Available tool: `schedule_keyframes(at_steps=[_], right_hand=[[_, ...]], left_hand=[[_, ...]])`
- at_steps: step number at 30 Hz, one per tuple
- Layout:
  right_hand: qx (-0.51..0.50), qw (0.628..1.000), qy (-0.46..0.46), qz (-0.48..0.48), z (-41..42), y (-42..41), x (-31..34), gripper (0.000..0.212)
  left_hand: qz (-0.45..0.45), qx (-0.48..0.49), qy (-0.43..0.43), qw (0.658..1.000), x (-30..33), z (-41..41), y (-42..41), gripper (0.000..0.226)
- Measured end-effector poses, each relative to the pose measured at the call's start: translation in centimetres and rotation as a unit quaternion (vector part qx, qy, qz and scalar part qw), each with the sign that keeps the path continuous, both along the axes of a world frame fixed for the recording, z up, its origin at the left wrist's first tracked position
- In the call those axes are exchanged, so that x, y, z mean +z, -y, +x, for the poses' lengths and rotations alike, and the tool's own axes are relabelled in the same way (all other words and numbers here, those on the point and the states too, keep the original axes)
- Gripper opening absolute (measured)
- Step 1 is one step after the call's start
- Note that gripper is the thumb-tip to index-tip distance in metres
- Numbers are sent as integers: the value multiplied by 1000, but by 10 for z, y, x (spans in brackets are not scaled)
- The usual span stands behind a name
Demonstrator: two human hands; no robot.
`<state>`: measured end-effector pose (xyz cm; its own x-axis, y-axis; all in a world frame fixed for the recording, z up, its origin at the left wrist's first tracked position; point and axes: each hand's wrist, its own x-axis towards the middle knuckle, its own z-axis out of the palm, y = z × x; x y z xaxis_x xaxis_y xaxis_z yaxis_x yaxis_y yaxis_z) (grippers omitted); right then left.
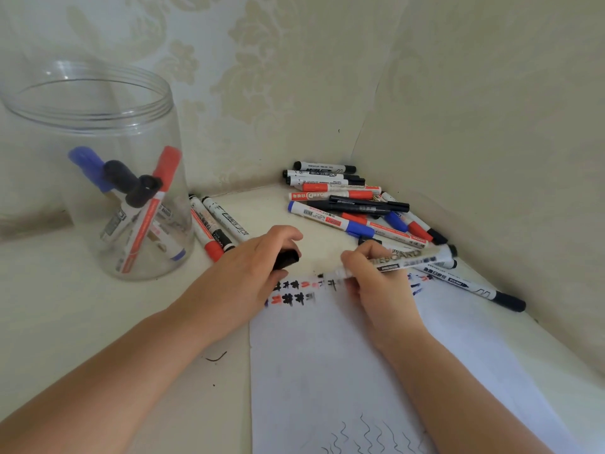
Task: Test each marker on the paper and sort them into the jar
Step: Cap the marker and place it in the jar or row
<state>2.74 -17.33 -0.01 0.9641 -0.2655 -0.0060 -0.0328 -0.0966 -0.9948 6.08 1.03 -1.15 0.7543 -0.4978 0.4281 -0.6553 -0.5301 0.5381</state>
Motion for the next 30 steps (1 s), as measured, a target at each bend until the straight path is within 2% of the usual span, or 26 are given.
schedule_keyframes(at_steps=[3, 7, 10, 13, 17, 19, 22, 25, 30], right_hand=[[-3, 996, 8, 93, -2, 3, 3, 27], [33, 993, 25, 107, -4, 1, 7, 33], [81, 990, 32, 110, -4, 0, 9, 28], [84, 993, 29, 75, -3, 2, 9, 24], [104, 993, 14, 47, -2, 7, 9, 16], [107, 994, 2, -4, -4, 6, 7, 20], [55, 993, -6, -102, -4, 0, 4, 26], [29, 992, -5, -121, -2, -2, 3, 34], [35, 992, -10, -118, 0, 2, 1, 22]], left_hand=[[-8, 27, 14, 1000, 4, -2, -1, 34], [-24, -8, 26, 999, 12, -1, -1, 24], [-29, -2, 21, 999, 13, -2, -2, 29], [-20, 12, 16, 1000, 11, -1, -2, 34], [3, 13, 28, 1000, 11, 0, -2, 26], [8, 5, 31, 999, 12, 0, -2, 21], [9, -3, 32, 999, 11, 0, -1, 19], [13, 3, 32, 999, 10, 0, -1, 21], [15, 8, 30, 999, 9, 0, -2, 23]])
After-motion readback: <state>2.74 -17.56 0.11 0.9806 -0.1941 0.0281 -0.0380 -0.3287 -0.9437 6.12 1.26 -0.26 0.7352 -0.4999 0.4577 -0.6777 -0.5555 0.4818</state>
